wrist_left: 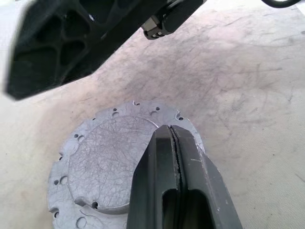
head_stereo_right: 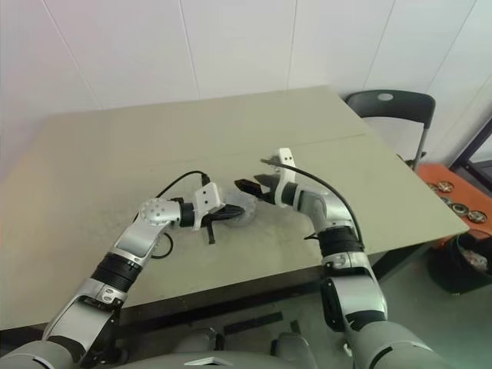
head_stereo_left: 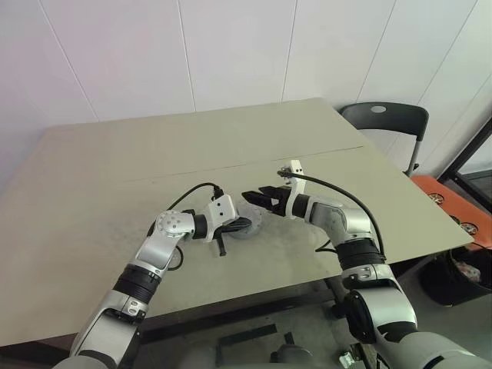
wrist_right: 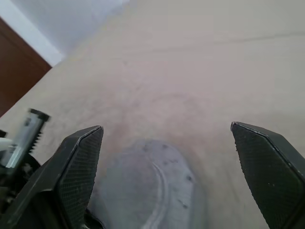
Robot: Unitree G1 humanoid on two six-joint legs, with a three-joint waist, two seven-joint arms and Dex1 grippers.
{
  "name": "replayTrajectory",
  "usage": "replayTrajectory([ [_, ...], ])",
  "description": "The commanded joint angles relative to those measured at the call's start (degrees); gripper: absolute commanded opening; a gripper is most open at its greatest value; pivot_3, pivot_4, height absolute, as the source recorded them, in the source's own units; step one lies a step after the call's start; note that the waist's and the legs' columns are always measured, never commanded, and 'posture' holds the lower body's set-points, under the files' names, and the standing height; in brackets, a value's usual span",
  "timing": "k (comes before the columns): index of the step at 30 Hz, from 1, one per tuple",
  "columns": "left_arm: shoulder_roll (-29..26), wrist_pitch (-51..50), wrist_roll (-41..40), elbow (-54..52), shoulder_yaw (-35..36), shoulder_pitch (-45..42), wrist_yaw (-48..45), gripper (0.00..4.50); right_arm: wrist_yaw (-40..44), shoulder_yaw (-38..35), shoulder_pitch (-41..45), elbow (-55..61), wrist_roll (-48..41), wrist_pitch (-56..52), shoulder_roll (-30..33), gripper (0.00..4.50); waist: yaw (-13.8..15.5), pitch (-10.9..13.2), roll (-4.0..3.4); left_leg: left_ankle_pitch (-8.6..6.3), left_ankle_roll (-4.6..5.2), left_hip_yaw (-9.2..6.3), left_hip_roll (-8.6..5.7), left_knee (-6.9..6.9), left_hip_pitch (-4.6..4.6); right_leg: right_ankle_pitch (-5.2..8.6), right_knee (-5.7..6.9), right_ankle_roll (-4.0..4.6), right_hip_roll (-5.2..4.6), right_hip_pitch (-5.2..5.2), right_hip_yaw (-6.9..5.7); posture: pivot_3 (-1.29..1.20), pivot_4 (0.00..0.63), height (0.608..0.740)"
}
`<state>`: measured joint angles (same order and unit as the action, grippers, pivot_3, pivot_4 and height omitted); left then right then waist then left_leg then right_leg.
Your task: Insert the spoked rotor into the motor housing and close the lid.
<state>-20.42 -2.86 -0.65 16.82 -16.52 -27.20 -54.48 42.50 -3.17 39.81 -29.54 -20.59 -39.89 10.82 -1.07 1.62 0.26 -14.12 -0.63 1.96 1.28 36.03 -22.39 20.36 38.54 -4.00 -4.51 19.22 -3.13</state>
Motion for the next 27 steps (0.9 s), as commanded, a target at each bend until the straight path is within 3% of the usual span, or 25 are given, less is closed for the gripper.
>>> replayTrajectory([
  [1, -1.5, 0.1, 1.6, 2.1, 0.9, -0.6, 1.9, 0.0, 1.0, -0.5, 0.5, 1.6, -1.1, -1.4, 1.5, 4.48, 0.0, 0.0, -0.03, 0.0, 0.0, 0.0, 0.0, 0.01, 0.0, 0.0, 0.01, 0.0, 0.0, 0.0, 0.0, 0.0, 0.0, 0.74],
  [9, -3.0, 1.4, 0.1, 1.4, 3.6, -1.6, 3.5, 0.0, 2.1, 1.0, -1.6, 4.4, -0.9, -3.9, 3.5, 4.48, -0.3, 0.1, -0.19, 0.01, -0.02, 0.0, 0.04, 0.07, 0.01, 0.0, 0.17, 0.01, -0.01, 0.08, 0.02, 0.0, 0.0, 0.74],
  [16, 0.1, -1.3, -7.4, -4.5, 8.1, -1.6, 3.6, 0.0, 2.2, 1.8, -2.2, 3.5, -0.7, -3.5, 3.2, 4.48, 0.3, 0.2, -0.23, 0.01, 0.0, 0.0, -0.01, 0.04, -0.2, 0.0, 0.1, 0.01, -0.04, 0.23, 0.0, 0.0, 0.0, 0.74],
  [27, -3.2, -2.5, -3.0, -3.6, 4.1, 0.8, 2.5, 0.0, 4.0, 2.4, -3.0, 5.8, -2.3, -5.4, 4.0, 4.48, 0.1, 0.3, -0.26, -0.02, 0.04, 0.02, -0.03, 0.02, -0.24, -0.01, 0.0, 0.0, 0.02, 0.22, -0.01, 0.0, 0.0, 0.74],
])
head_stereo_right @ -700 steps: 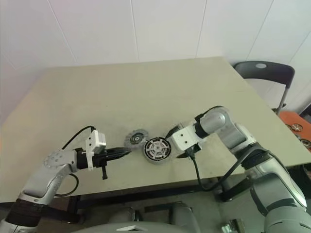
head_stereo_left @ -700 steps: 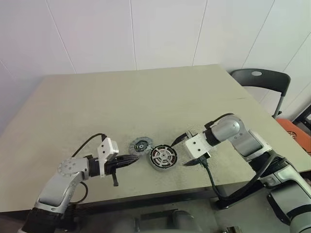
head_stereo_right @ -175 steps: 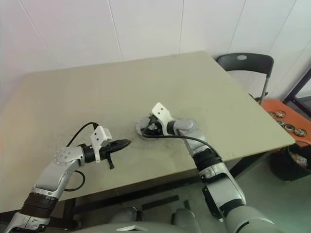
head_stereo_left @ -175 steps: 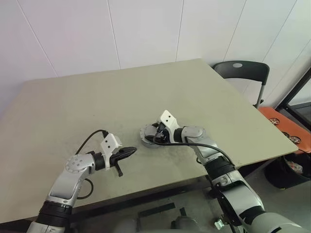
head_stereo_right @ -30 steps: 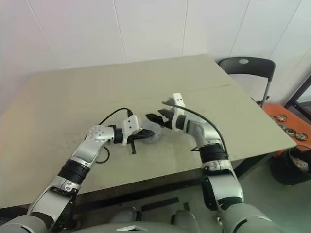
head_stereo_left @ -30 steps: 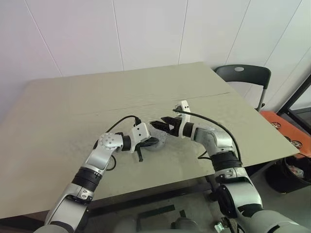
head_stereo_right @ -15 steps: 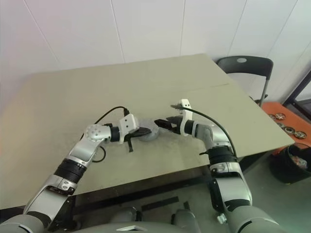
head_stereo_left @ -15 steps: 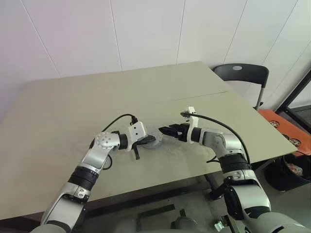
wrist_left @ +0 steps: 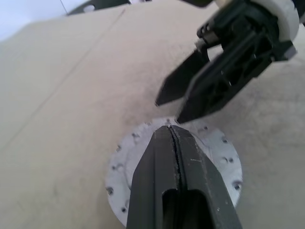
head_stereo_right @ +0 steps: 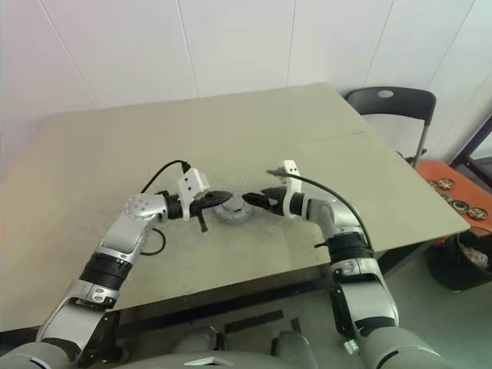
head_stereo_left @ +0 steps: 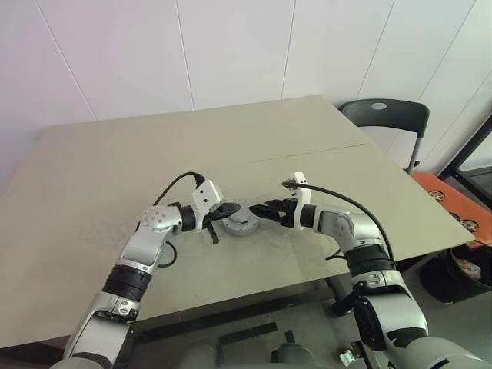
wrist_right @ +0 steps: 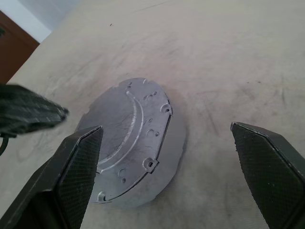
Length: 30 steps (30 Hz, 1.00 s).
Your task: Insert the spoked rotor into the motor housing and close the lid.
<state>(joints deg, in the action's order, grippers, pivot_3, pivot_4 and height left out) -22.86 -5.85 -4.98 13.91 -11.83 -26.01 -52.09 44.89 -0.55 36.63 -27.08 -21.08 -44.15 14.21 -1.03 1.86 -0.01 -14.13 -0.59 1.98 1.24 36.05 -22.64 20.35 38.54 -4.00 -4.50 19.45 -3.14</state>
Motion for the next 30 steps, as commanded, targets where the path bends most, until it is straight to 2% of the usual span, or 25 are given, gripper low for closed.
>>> replayTrajectory([
  [1, -0.8, 0.6, 1.5, -0.6, -0.7, -0.3, 0.3, 0.0, 1.9, -0.4, 0.2, 3.6, -2.3, -2.2, 0.7, 4.48, 0.0, 0.0, 0.0, 0.0, 0.0, 0.0, 0.0, 0.0, 0.0, 0.0, 0.0, 0.0, 0.0, 0.0, 0.0, 0.0, 0.0, 0.74],
  [12, -0.8, 2.0, 3.9, 0.8, -1.0, -0.3, 1.3, 0.0, 0.2, -0.6, 0.2, 6.1, -7.1, -21.2, 0.9, 4.48, 0.1, 0.0, 0.01, 0.0, 0.0, 0.0, 0.01, 0.0, 0.0, 0.0, 0.0, 0.0, -0.03, 0.0, 0.0, 0.0, 0.0, 0.74],
  [17, -2.3, 2.8, 4.4, 2.1, 0.0, -0.6, 2.1, 0.0, -7.7, -7.8, 1.2, 2.4, -9.4, -25.7, -5.0, 4.48, -0.2, 0.0, 0.01, 0.0, 0.0, 0.0, 0.03, -0.01, 0.1, 0.0, 0.0, 0.0, -0.03, -0.07, 0.01, 0.0, 0.0, 0.74],
  [19, -3.2, 3.3, 4.6, 3.0, 0.5, -1.0, 2.4, 0.0, -13.0, -14.3, 3.2, -1.0, -11.4, -25.3, -8.7, 4.48, -0.5, 0.0, 0.02, 0.0, -0.01, 0.0, 0.06, -0.03, 0.16, 0.0, 0.04, 0.0, -0.01, -0.08, 0.02, 0.0, 0.0, 0.74],
  [22, -4.6, 3.8, 4.6, 3.9, 1.1, -1.3, 2.5, 0.0, -18.3, -20.4, 5.7, -5.3, -13.0, -23.3, -12.4, 4.48, -1.4, 0.0, 0.01, 0.04, -0.08, 0.0, 0.09, -0.02, 0.2, 0.0, 0.18, 0.01, 0.02, -0.07, 0.01, 0.0, 0.0, 0.74],
  [26, -5.6, 4.0, 4.5, 4.3, 1.4, -1.4, 2.5, 0.0, -21.9, -24.3, 7.9, -8.9, -14.2, -22.6, -13.8, 4.48, -1.7, 0.0, 0.0, 0.05, -0.09, 0.04, 0.09, 0.01, 0.23, 0.0, 0.27, 0.0, 0.02, -0.05, 0.06, 0.0, 0.0, 0.74],
  [30, -5.5, 4.2, 4.3, 4.4, 1.4, -1.4, 2.7, 0.0, -22.7, -23.9, 8.7, -12.2, -13.3, -22.1, -13.5, 4.48, -1.6, 0.0, 0.0, 0.05, -0.09, 0.07, 0.09, -0.01, 0.21, 0.0, 0.33, 0.0, 0.02, 0.02, 0.07, 0.0, 0.0, 0.74],
])
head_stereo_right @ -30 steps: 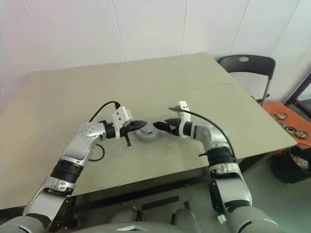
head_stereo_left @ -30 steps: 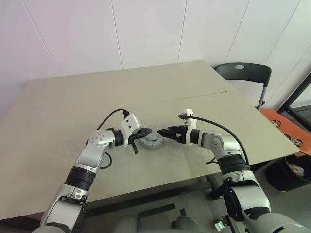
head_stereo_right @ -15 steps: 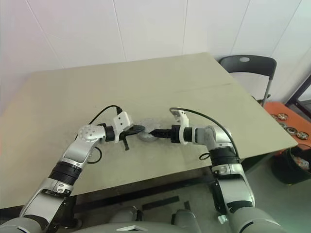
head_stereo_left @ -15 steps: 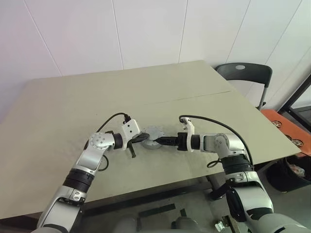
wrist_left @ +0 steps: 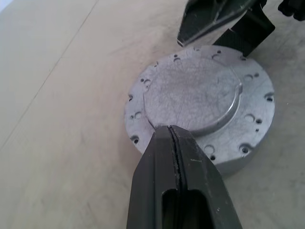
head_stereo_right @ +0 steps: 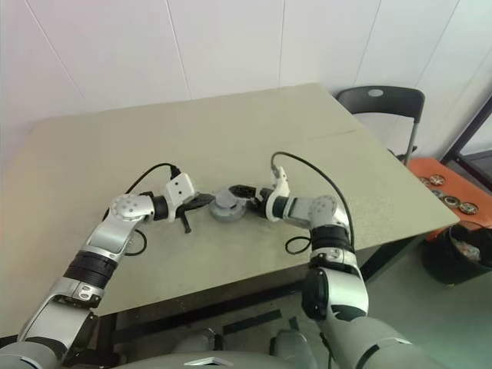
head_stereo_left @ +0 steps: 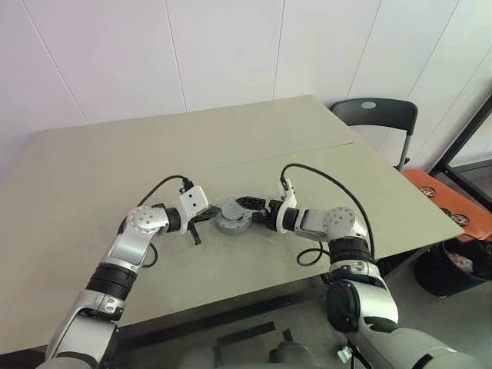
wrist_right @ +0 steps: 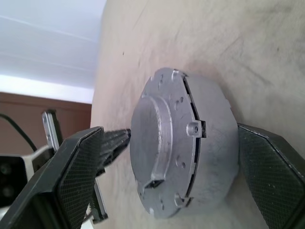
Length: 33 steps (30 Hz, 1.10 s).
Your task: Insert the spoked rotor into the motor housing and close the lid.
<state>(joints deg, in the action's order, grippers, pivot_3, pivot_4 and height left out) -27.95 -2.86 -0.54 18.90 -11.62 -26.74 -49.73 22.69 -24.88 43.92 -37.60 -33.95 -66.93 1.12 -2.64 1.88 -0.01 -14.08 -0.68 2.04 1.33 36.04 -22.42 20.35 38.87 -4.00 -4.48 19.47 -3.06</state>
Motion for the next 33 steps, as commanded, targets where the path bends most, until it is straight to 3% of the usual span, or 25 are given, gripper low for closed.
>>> replayTrajectory([
  [1, -0.4, 1.2, -0.1, -0.6, 1.2, -0.7, 0.3, 0.0, -0.3, 0.7, 1.5, -2.1, -0.4, 0.5, -0.4, 4.48, 0.0, 0.0, 0.0, 0.0, 0.0, 0.01, 0.0, 0.0, 0.0, 0.0, 0.0, 0.0, 0.0, 0.0, 0.01, 0.0, 0.0, 0.74],
  [4, -0.2, 1.3, -0.2, -0.4, 1.1, -0.8, 0.4, 0.0, 2.4, 3.2, 0.4, 0.2, -1.3, -2.1, -0.6, 4.48, -0.1, 0.0, 0.0, 0.0, 0.0, 0.04, 0.0, 0.01, 0.01, 0.0, 0.01, 0.0, 0.0, 0.0, 0.04, 0.0, 0.0, 0.74],
  [11, 0.2, 1.5, -0.1, -0.2, 1.1, -0.6, 0.6, 0.0, 3.1, 3.7, -0.6, 2.3, -2.3, -4.2, -0.9, 2.35, 0.0, 0.0, -0.01, 0.0, 0.0, 0.07, 0.01, -0.05, -0.15, 0.0, 0.02, 0.0, -0.02, 0.17, 0.05, 0.0, 0.0, 0.74],
  [14, 0.3, 1.6, 0.0, 0.0, 1.1, -0.6, 0.6, 0.0, 3.2, 3.6, -0.6, 2.1, -2.4, -4.0, -0.9, 1.79, 0.1, 0.0, -0.02, 0.0, 0.0, 0.08, 0.01, -0.01, -0.05, 0.0, 0.07, 0.0, -0.02, 0.1, 0.06, 0.0, 0.0, 0.74],
  [28, 0.5, 2.2, -0.1, 0.2, 1.6, -0.1, 1.2, 0.0, 4.2, 3.9, -1.2, 3.0, -2.8, -2.8, -1.5, 1.77, 0.1, 0.0, -0.03, 0.0, 0.0, 0.08, 0.01, 0.04, -0.04, 0.0, 0.13, 0.0, -0.06, 0.11, 0.07, 0.0, 0.0, 0.74],
  [33, 0.7, 2.3, -0.1, 0.3, 1.7, 0.1, 1.4, 0.0, 7.0, 0.4, -0.9, 5.5, -7.6, -3.0, -2.4, 1.65, 0.1, 0.0, -0.02, 0.0, 0.0, 0.08, 0.01, 0.01, -0.08, 0.0, 0.12, 0.0, -0.06, 0.15, 0.07, 0.0, 0.0, 0.74],
])
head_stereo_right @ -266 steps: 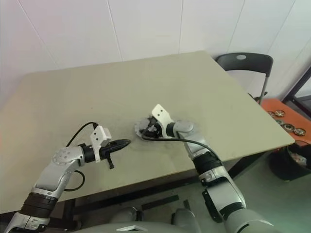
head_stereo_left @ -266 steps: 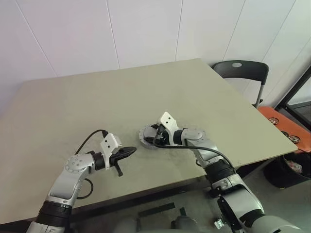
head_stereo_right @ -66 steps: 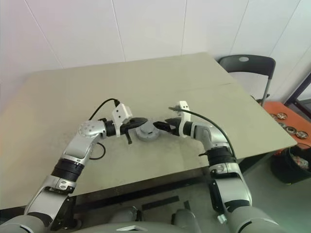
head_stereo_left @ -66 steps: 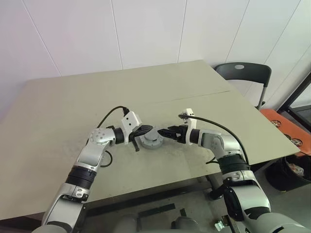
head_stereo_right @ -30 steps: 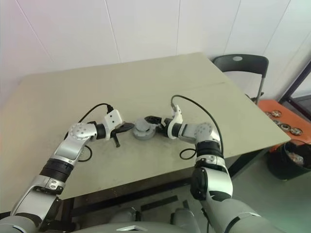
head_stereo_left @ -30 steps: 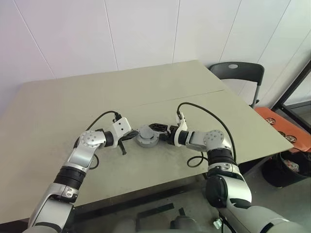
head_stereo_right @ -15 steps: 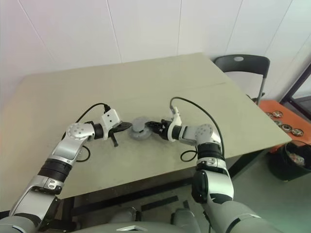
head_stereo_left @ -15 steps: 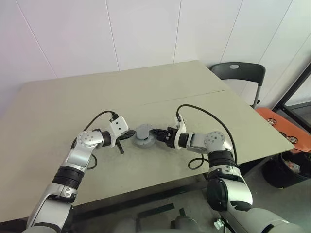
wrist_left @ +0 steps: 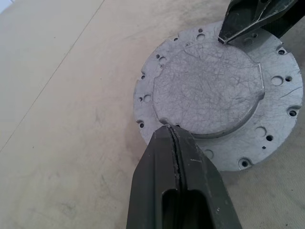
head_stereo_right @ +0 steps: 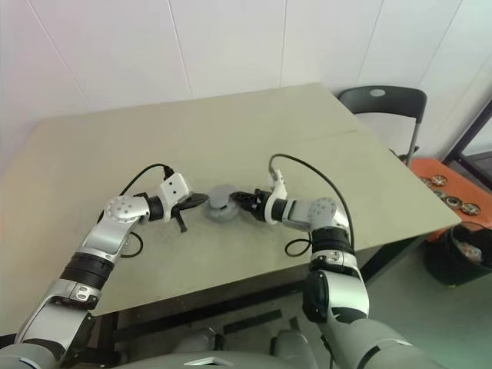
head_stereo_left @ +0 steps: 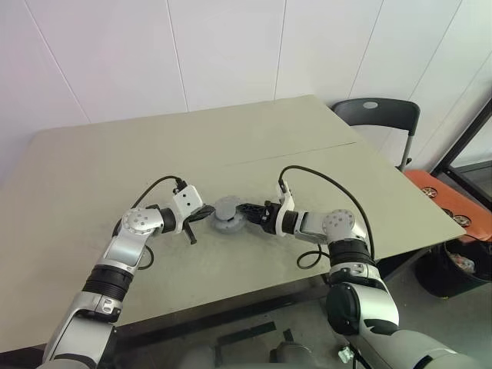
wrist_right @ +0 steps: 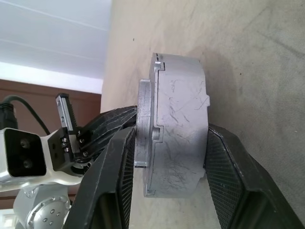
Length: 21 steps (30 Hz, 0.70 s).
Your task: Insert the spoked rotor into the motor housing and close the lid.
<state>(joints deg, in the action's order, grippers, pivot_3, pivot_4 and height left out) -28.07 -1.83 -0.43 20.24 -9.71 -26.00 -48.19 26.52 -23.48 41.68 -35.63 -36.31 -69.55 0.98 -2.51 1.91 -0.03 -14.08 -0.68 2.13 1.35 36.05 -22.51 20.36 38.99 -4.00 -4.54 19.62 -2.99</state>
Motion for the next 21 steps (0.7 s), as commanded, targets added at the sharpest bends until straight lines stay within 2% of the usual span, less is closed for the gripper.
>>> replayTrajectory([
  [1, 0.9, 1.3, -0.2, -1.0, -0.2, -0.6, -0.1, 0.0, 4.1, -2.1, 1.5, 4.4, -6.9, -0.9, -2.5, 1.37, 0.1, 0.0, 0.01, 0.0, 0.0, 0.0, 0.0, -0.01, -0.03, 0.0, -0.01, 0.0, 0.0, 0.02, 0.0, 0.0, 0.0, 0.74],
  [2, 1.0, 1.4, -0.1, -0.9, -0.2, -0.5, -0.1, 0.0, 4.6, -2.6, 1.5, 5.2, -8.0, -1.2, -2.6, 1.19, 0.1, 0.0, 0.0, 0.0, 0.0, 0.0, -0.01, -0.01, -0.12, 0.0, -0.02, 0.0, -0.01, 0.1, 0.0, 0.0, 0.0, 0.74],
  [6, 1.4, 1.5, 0.0, -1.0, -0.1, -0.3, -0.1, 0.0, 4.6, -1.3, 1.1, 6.2, -7.3, -1.6, -2.6, 1.19, 0.1, 0.0, 0.01, 0.04, -0.01, 0.01, -0.03, 0.11, -1.02, -0.01, 0.12, -0.01, 0.0, 0.97, 0.0, 0.0, 0.0, 0.74],
  [13, 2.4, 2.9, 0.1, 0.0, 1.6, -1.2, 2.6, 0.0, 4.5, -0.1, 0.2, 6.8, -6.1, -0.4, -2.6, 1.19, 0.0, 0.0, 0.01, 0.04, -0.01, 0.06, -0.04, 0.05, -1.01, -0.01, 0.1, -0.02, 0.04, 1.0, -0.01, 0.0, 0.0, 0.74],
  [18, 4.9, 3.5, -2.0, 3.5, 7.5, -5.3, 11.1, 0.0, 4.2, 0.3, 0.1, 5.4, -5.0, 2.3, -2.6, 1.19, 0.1, 0.1, 0.07, 0.05, 0.01, 0.06, -0.04, 0.14, -0.97, -0.02, 0.17, -0.05, 0.05, 0.95, -0.01, 0.0, 0.0, 0.74],
  [21, 6.3, 1.5, -5.7, 3.4, 11.0, -6.6, 12.5, 0.0, 4.4, -0.3, 0.1, 5.5, -5.6, 3.4, -2.8, 1.19, 0.0, 0.1, 0.09, 0.05, 0.0, 0.07, -0.03, 0.1, -0.98, -0.03, 0.17, -0.05, 0.07, 0.97, 0.0, 0.0, 0.0, 0.74],
])
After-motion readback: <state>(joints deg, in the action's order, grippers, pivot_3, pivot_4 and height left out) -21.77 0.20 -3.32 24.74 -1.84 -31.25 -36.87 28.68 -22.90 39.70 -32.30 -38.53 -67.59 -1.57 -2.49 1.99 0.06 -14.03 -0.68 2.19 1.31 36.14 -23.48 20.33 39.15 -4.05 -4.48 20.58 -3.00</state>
